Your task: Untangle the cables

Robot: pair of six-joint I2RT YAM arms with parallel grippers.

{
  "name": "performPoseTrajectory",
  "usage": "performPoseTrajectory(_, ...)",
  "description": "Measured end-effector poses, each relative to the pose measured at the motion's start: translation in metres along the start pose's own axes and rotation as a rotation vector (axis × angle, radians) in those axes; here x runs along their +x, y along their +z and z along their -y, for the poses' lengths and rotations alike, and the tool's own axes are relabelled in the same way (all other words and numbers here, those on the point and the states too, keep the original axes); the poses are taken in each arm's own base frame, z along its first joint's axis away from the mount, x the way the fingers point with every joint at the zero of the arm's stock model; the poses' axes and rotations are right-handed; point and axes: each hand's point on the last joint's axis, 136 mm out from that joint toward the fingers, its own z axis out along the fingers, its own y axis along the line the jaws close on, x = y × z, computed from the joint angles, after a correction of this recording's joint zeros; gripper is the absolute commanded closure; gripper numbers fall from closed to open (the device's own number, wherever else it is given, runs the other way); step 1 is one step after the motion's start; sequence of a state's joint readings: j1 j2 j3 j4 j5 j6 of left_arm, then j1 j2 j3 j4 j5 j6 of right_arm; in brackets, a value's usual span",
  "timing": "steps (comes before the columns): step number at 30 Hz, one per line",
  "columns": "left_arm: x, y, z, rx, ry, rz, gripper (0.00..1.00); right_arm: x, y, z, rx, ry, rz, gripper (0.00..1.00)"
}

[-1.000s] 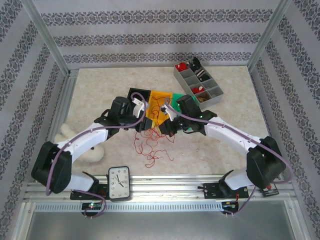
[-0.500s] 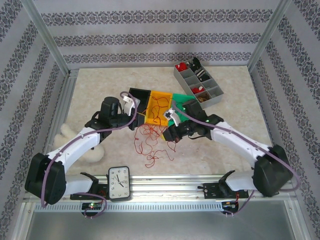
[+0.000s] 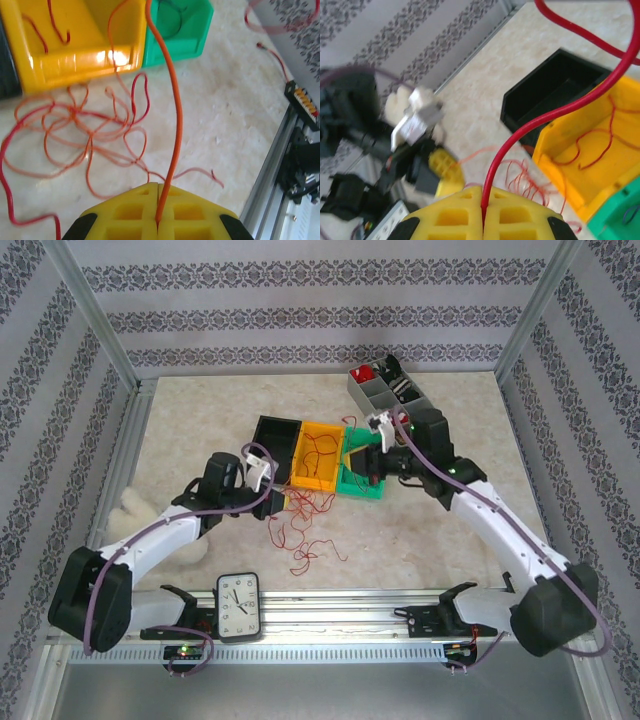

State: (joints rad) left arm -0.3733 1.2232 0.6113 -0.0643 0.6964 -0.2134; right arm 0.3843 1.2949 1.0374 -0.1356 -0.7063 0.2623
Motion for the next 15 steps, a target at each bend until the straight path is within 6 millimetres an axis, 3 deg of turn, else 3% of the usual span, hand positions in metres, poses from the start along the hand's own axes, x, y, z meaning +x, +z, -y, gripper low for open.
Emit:
performPoseTrajectory(7, 0.045, 0.020, -0.005, -0.025, -0.056, -0.185, 1.00, -0.030, 0.060, 0.046, 0.088, 0.018, 0.077, 1.00)
performPoseTrajectory(11, 0.065, 0.035, -0.011, -0.047, -0.081, -0.278, 1.00, -0.045, 0.097, 0.057, 0.105, -0.004, 0.105, 1.00)
performPoseTrajectory(15, 0.071, 0.038, -0.012, -0.071, -0.068, -0.297, 1.00, -0.049, 0.124, 0.065, 0.104, -0.004, 0.114, 1.00)
